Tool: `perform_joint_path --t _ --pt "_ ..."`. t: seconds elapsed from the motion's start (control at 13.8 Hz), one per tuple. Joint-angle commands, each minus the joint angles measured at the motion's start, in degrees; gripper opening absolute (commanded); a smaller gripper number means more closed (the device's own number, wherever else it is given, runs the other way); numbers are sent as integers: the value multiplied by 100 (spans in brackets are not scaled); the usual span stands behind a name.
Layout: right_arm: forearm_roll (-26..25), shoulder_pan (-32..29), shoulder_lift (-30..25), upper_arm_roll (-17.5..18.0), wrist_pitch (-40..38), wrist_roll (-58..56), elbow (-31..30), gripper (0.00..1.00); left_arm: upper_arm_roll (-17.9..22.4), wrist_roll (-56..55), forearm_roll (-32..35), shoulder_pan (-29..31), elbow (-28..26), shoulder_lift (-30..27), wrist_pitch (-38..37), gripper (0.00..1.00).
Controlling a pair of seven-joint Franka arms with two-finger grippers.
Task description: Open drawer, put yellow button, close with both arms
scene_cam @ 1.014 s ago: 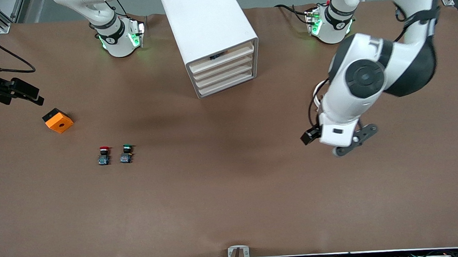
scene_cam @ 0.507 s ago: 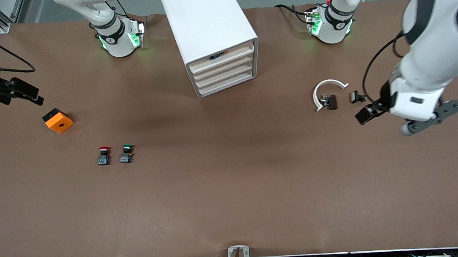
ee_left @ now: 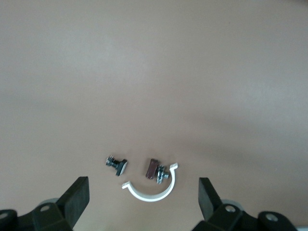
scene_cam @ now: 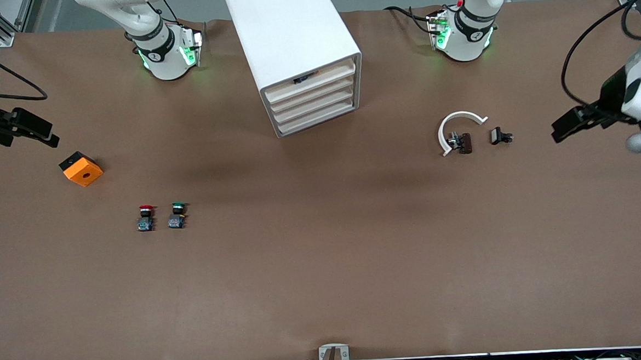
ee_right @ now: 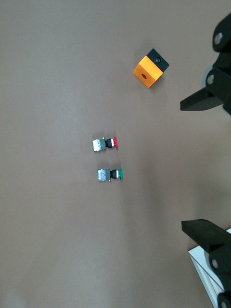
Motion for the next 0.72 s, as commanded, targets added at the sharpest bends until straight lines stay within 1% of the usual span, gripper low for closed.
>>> perform_joint_path --t 0.0,0.07,0.29,0.65 --pt "-68 -142 -50 96 -47 -41 37 100 275 433 -339 -6 -1100 -992 41 100" --pt "-68 -142 -50 96 -47 -41 37 100 285 433 -357 -15 -1224 -1133 23 100" --pt "-68 -142 -50 96 -38 -41 37 100 258 451 -357 -16 -1208 -1257 -144 100" --pt "-68 -134 -50 96 -38 -41 37 100 197 548 -314 -16 -1216 -1284 -153 100"
